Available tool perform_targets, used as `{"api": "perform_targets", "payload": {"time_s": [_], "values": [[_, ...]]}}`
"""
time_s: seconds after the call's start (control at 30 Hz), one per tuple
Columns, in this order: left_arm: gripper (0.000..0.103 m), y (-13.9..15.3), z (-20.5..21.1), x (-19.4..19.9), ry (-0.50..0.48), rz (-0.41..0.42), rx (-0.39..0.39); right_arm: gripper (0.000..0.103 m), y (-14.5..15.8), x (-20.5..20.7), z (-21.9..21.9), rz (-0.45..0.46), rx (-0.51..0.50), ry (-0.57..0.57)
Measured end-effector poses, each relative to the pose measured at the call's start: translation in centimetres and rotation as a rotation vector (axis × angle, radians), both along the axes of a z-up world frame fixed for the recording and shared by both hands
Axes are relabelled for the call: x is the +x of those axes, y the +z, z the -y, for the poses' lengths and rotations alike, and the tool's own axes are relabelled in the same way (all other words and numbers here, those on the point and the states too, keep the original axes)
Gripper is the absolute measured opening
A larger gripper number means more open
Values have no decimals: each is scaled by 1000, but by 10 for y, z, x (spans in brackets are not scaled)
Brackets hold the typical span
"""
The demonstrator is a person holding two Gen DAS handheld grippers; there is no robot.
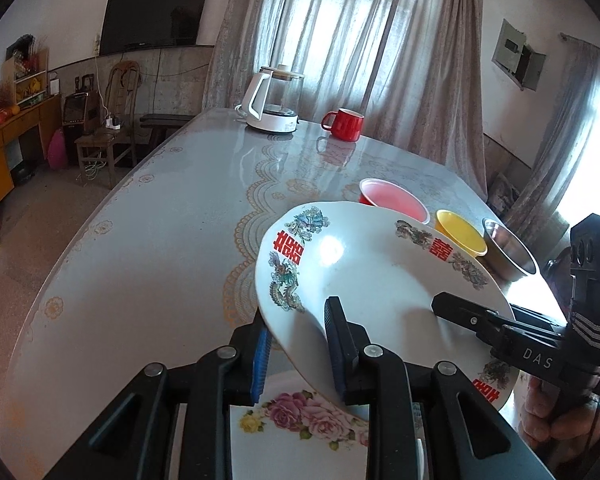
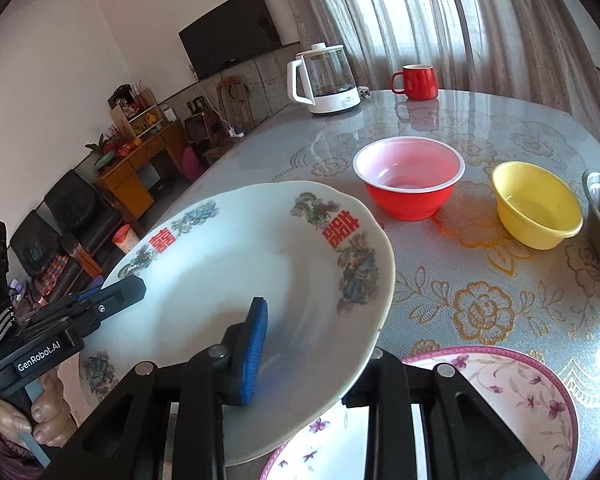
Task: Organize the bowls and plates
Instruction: 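Lower the red-character plate onto the purple-floral plate with both tools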
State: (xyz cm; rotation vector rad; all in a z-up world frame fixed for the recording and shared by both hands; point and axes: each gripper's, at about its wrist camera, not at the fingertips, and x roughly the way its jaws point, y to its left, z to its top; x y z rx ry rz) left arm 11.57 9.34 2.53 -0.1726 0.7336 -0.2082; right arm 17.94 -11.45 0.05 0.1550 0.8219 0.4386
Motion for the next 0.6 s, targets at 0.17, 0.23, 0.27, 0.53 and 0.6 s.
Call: {"api": "perform_targets", "payload": {"time_s": [0.17, 0.23, 0.27, 0.53, 0.6], "values": [[28, 4, 25, -23, -68, 26, -2, 28, 9, -26, 23, 26, -7, -23], [28, 4, 38, -31, -98, 33, -2, 28, 12, -38, 35, 36, -14, -37], [29, 4, 44, -33, -112, 30, -8, 28, 13, -44, 41, 37, -16, -44], [30, -11, 91, -50, -226, -9, -24, 28, 7, -84, 90, 10, -45, -133], [30, -16, 100, -52, -245, -28, -29, 28, 2, -90, 99, -7, -52, -155]]}}
